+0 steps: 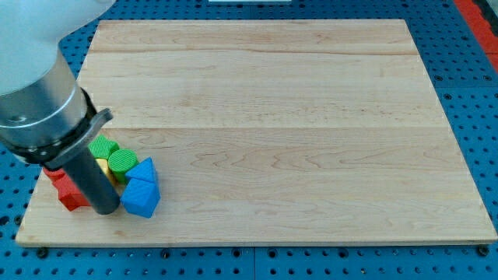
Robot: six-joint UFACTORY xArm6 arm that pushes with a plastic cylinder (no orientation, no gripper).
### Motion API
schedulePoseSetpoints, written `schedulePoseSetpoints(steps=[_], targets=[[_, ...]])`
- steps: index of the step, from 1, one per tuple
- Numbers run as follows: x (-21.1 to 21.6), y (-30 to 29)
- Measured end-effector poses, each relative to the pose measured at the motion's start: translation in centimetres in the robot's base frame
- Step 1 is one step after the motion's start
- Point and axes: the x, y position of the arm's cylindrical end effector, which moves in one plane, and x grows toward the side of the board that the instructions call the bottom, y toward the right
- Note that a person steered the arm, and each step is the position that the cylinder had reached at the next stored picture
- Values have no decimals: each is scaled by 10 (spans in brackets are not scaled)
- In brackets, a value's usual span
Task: Move the blue triangle slightly up
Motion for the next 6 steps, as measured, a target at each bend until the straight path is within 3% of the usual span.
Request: schedulePoseSetpoints(steps=[2, 4, 6], targets=[[-12, 91], [11, 54], [-25, 22]])
